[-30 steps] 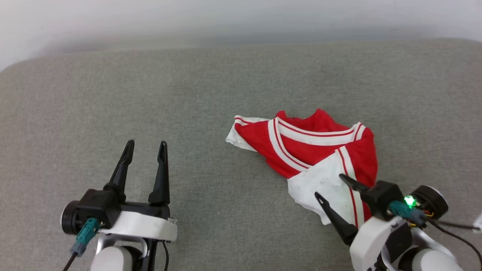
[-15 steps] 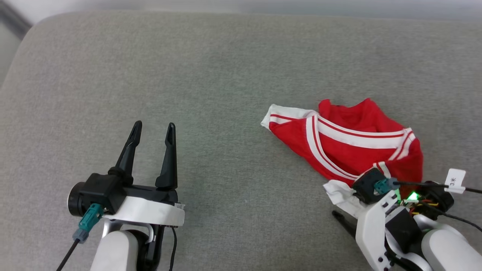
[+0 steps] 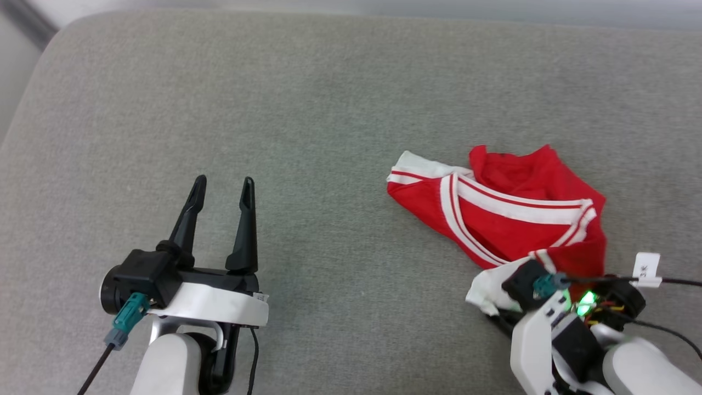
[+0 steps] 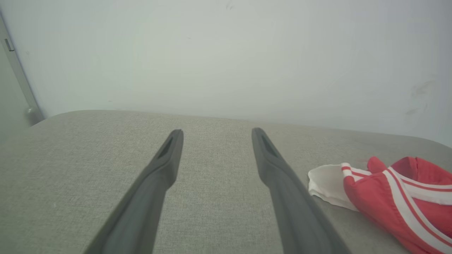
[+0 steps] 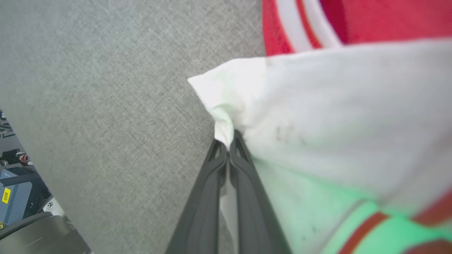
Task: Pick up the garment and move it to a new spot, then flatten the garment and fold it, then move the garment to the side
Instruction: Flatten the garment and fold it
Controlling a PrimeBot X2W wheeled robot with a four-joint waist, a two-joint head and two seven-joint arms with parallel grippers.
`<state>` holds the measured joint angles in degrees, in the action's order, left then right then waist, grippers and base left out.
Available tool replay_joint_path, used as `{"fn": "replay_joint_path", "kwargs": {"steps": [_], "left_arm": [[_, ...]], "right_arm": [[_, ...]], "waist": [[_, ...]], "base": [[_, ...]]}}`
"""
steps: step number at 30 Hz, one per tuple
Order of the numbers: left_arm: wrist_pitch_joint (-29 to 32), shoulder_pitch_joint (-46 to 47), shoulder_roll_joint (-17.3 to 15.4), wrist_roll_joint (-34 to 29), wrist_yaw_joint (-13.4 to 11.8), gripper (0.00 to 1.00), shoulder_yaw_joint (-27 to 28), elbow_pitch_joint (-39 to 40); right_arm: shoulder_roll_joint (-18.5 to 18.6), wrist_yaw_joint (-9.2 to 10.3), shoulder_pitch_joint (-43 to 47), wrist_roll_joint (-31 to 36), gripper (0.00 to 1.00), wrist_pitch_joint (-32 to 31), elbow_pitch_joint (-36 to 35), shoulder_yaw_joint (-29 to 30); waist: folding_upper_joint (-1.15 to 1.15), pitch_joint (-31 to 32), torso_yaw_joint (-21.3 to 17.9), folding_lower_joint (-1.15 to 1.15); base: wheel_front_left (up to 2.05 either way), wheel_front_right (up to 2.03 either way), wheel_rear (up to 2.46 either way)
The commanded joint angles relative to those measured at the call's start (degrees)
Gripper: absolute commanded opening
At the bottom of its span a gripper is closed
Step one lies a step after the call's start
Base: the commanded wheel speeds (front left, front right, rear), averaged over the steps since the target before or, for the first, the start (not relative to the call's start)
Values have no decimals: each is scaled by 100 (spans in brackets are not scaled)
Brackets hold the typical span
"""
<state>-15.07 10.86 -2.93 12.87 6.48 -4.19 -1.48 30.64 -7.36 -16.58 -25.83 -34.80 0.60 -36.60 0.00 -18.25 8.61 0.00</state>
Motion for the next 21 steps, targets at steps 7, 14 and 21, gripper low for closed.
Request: {"fn": "replay_joint_path", "kwargs": {"steps": [7,14,21], "left_arm": [[-15,-99,6,-25,-1,100,115,-22],[-15,-222,3,46,-41,100,89,-77],[-15,-260,3,22,-44,100,94,-158]], "right_arm": [[823,-8,521,-296,0,-47,-109,-510],[1563,-7,751,-128,0,75,286,-142],[1281,-7,718,226,82,901,939,359]], "waist": [[0,439,-531,0],[0,665,-775,0],[0,764,-829,0]], "base": [[0,0,0],[0,0,0],[0,0,0]]}}
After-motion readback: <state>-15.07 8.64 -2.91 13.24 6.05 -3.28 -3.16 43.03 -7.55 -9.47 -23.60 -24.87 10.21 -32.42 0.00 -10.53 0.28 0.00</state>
